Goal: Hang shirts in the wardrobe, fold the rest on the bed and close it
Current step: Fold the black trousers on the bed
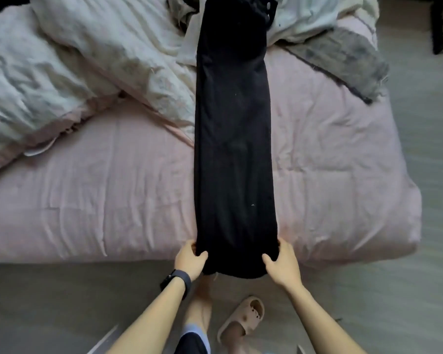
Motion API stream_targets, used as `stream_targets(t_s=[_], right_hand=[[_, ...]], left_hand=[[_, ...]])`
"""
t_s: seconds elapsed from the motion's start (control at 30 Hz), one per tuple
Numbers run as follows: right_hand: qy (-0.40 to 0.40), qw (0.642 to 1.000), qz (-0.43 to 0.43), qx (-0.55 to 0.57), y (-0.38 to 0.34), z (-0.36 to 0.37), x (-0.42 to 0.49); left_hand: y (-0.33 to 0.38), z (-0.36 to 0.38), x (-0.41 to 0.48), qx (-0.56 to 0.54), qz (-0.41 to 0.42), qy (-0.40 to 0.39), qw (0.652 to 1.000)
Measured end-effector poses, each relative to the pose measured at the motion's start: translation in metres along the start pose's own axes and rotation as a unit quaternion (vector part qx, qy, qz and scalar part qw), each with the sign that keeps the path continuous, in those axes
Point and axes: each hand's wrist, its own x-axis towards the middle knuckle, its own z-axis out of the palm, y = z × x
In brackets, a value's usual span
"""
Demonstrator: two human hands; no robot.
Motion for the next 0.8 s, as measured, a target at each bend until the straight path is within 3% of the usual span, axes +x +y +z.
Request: stream_targets(t_s=[0.37,0.6,0.8], right_hand=[[0.013,0.999,0.021,0.020,0.055,0.025,0.016],[-0.010,0.999,0.040,0.028,0.059,0.022,-0.035],[0.002,0.992,0.045,0.116,0.056,0.020,-0.077]], left_hand=[[-0.046,0.032,0.000,-0.022,0.044,-0.009,0.999],[-0.064,0.017,-0.036,-0.033,0.026,-0.026,0.999],[-0.078,0.000,-0.075,-0.070,0.020,-0.022,0.997]])
